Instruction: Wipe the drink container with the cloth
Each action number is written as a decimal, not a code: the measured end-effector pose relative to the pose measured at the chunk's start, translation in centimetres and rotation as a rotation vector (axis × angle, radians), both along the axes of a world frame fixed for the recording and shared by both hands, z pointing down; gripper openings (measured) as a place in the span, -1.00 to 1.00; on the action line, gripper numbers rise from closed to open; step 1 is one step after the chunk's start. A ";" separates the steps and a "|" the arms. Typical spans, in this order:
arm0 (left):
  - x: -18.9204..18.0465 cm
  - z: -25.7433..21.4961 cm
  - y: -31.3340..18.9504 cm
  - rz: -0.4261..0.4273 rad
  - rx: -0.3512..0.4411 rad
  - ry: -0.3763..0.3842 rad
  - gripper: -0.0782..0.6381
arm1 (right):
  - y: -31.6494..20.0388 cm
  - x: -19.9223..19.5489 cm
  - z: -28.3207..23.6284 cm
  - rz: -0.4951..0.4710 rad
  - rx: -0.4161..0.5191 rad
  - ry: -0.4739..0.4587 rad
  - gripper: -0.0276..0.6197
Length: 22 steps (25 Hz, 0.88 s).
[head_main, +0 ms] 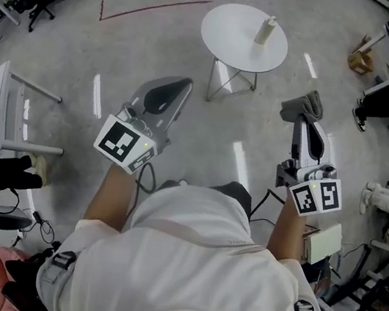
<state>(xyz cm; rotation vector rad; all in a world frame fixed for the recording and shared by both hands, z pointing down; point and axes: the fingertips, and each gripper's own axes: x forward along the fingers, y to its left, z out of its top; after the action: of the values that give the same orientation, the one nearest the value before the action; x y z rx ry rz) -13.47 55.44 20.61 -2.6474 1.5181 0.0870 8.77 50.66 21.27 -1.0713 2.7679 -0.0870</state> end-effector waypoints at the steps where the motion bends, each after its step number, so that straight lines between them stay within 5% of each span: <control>1: -0.5 0.2 -0.4 0.007 -0.004 0.003 -0.78 | -0.3 -0.6 0.1 0.001 -0.003 0.012 -0.84; 14: -0.6 2.8 -12.0 0.003 -0.066 -0.011 -0.78 | -12.1 -1.1 2.8 -0.030 -0.043 0.022 -0.84; 22: 6.0 2.9 -23.6 -0.012 -0.114 -0.098 -0.78 | -24.3 4.7 3.4 -0.063 -0.068 -0.030 -0.84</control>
<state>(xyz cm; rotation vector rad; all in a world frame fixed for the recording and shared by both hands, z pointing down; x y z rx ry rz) -7.42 31.82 23.55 -2.6839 1.5518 -0.1328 13.47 26.38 24.67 -0.9899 2.7906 -0.2049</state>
